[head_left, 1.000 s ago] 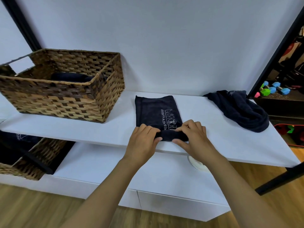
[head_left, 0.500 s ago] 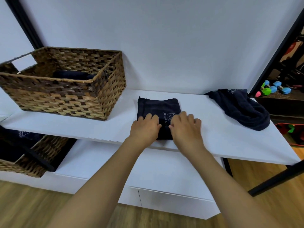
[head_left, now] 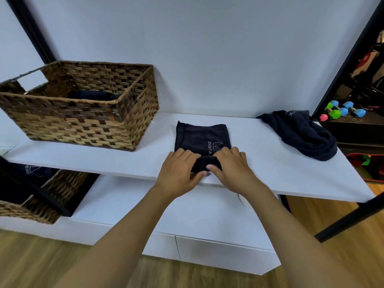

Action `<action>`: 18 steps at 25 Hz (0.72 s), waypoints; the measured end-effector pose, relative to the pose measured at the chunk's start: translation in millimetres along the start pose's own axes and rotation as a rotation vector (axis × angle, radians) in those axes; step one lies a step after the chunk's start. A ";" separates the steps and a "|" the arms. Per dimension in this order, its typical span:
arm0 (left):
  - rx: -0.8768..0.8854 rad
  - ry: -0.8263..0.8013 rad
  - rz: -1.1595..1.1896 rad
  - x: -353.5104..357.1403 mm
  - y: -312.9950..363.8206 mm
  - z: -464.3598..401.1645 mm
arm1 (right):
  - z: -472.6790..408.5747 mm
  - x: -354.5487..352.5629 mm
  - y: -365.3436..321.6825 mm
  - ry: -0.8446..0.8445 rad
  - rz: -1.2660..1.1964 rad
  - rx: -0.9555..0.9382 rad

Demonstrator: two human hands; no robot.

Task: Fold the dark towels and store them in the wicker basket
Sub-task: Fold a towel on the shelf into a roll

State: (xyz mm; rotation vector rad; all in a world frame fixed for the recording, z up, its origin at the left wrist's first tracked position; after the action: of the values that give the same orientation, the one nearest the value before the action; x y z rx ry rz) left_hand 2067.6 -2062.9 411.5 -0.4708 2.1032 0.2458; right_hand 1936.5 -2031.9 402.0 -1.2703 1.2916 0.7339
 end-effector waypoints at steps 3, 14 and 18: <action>0.009 -0.079 -0.024 5.0 -1.0 2.3 | -5.8 3.4 4.3 -0.221 -0.094 0.020; -0.204 -0.307 0.234 23.0 -33.3 -29.8 | 3.1 -7.2 0.9 0.281 0.082 -0.044; -0.265 -0.333 0.184 25.6 -36.8 -27.8 | -21.6 -18.4 -4.4 0.289 -0.002 -0.007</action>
State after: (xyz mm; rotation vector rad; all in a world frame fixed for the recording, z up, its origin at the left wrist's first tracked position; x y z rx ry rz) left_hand 2049.4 -2112.0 405.4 -0.3607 1.7933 0.6694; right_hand 1930.9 -2048.8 424.4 -1.4202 1.5197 0.5676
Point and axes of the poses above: each hand's wrist, its own z-axis away from the middle knuckle, its own x-axis out of the palm, y = z × x, the point moved 10 cm from there along -z, towards the middle knuckle, and after that the axes turned 14 degrees about x, right-handed, at the moved point
